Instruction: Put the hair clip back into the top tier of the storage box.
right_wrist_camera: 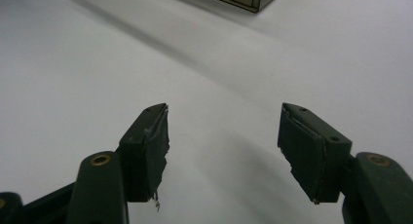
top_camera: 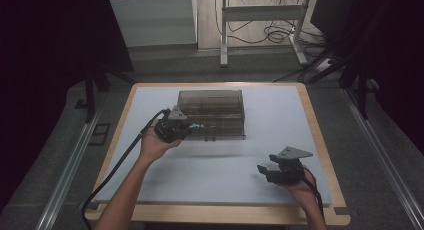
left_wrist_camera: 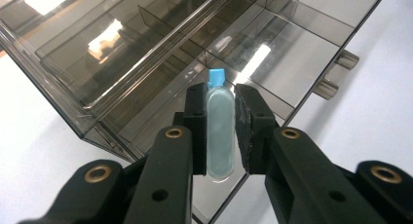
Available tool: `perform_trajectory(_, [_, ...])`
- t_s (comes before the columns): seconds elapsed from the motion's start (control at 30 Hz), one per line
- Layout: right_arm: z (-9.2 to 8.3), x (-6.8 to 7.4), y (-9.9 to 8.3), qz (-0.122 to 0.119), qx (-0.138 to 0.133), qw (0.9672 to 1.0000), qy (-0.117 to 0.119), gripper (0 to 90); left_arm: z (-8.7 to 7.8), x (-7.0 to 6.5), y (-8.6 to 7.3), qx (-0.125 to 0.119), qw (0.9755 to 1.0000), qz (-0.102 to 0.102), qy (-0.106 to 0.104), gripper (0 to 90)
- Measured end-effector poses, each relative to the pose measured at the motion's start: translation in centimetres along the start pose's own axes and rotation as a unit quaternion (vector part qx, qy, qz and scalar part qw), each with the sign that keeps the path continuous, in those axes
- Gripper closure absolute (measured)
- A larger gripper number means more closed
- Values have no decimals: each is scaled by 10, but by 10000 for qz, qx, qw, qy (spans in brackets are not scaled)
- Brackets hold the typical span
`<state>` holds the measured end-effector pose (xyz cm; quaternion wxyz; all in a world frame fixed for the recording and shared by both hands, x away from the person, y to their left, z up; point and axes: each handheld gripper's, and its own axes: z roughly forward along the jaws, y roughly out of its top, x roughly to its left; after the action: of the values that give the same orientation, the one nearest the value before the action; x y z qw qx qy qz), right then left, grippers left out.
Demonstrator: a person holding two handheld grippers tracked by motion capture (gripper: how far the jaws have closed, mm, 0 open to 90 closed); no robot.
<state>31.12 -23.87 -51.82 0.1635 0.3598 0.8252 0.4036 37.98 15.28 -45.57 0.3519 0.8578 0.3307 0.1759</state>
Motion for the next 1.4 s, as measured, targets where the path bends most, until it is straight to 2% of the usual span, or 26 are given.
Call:
perform_trajectory(0.1, [0, 0, 0, 7, -7, 10000, 1, 350, 0, 0, -1, -66, 9999, -47, 87, 753])
perform_trajectory(0.6, [-1, -1, 0, 19, -3, 10000, -6, 349, -18, 2, -8, -407, 9988, -91, 259, 445])
perform_trajectory(0.7, [0, 0, 0, 16, 4, 10000, -6, 348, -21, 2, -10, -492, 9985, -94, 234, 412])
perform_trajectory(0.73, [0, 0, 0, 17, 4, 10000, -8, 348, -24, 2, -13, -476, 9987, -102, 162, 399])
perform_trajectory(0.97, [-1, -1, 0, 17, -11, 10000, -14, 348, -34, 2, -25, -522, 9985, -116, 140, 334])
perform_trajectory(1.0, [-1, -1, 0, 16, -17, 10000, -13, 348, -38, 2, -30, -534, 9984, -165, 130, 323])
perform_trajectory(1.2, [-1, 0, 0, 11, -17, 10000, -18, 348, -46, -1, -43, -558, 9981, -201, 183, 276])
perform_trajectory(1.4, [-1, 1, 0, 13, -22, 10000, -15, 348, -53, -4, -64, -628, 9974, -294, 200, 274])
